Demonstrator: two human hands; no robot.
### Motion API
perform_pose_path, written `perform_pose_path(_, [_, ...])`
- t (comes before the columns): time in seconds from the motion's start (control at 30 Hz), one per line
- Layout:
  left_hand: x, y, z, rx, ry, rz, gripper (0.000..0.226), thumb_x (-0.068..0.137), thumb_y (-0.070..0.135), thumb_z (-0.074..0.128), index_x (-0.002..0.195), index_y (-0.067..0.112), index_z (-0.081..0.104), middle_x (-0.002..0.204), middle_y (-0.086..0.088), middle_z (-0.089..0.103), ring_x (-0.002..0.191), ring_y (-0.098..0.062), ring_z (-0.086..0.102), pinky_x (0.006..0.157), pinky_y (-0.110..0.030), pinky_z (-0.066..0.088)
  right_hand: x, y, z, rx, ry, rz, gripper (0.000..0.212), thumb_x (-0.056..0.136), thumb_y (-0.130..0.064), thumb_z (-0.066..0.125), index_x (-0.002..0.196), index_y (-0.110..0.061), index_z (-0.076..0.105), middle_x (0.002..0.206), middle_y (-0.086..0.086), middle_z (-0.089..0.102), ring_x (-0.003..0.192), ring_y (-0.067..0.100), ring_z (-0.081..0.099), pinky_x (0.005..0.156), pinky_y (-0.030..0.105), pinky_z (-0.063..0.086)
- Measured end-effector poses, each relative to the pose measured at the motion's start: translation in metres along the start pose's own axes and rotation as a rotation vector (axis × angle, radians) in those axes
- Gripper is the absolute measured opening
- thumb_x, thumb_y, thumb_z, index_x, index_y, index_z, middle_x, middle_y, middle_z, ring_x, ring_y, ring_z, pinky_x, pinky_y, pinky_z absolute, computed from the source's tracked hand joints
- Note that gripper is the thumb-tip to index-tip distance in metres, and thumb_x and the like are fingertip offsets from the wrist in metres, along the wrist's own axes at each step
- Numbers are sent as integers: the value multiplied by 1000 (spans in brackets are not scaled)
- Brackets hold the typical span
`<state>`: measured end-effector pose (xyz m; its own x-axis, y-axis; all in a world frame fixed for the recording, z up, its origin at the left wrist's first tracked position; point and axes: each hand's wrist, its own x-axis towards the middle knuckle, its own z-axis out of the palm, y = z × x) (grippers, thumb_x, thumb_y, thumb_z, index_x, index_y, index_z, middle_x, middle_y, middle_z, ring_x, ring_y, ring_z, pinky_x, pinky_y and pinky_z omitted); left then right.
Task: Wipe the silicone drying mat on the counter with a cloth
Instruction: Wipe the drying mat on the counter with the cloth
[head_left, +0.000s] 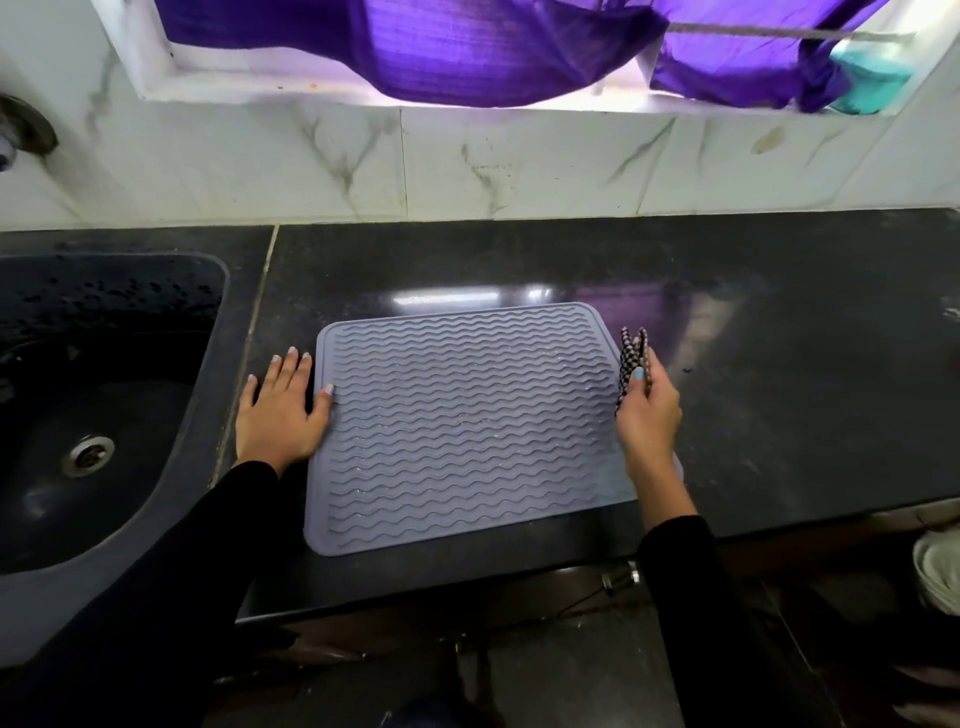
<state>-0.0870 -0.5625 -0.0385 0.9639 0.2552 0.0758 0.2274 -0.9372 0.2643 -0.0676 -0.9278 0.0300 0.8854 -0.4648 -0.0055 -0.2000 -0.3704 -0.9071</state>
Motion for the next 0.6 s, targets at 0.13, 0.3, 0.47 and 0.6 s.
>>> perform_pose_path(0.13, [1, 0, 1, 4, 5, -5, 73, 84, 54, 16, 146, 16, 24, 156, -1, 16, 144, -16, 10, 116, -42, 4, -19, 26, 21, -465, -111, -211, 55, 97, -21, 37, 148, -9, 19, 155, 9, 20, 143, 26, 19, 118, 40, 14])
perform_pose_path(0.3, [1, -1, 2, 12, 4, -1, 73, 85, 54, 17, 146, 16, 24, 156, -1, 16, 144, -17, 10, 116, -42, 5, -19, 42, 36, -784, -59, -273, 68, 95, -26, 38, 148, -2, 4, 157, 15, 3, 146, 25, 2, 117, 32, -1])
perform_pose_path(0.47, [2, -1, 2, 19, 3, 1, 73, 85, 54, 16, 147, 15, 24, 156, -2, 16, 145, -17, 9, 116, -42, 4, -13, 38, 30, -769, -131, -293, 63, 96, -20, 39, 148, -4, 8, 157, 11, 6, 146, 22, 5, 119, 33, 5])
perform_pose_path(0.6, [2, 1, 0, 13, 0, 4, 73, 84, 53, 16, 146, 15, 24, 156, -2, 16, 144, -18, 10, 116, -42, 4, -2, 31, 13, -385, -126, -128, 48, 100, -22, 35, 146, -14, 28, 152, 1, 30, 138, 21, 31, 111, 35, 28])
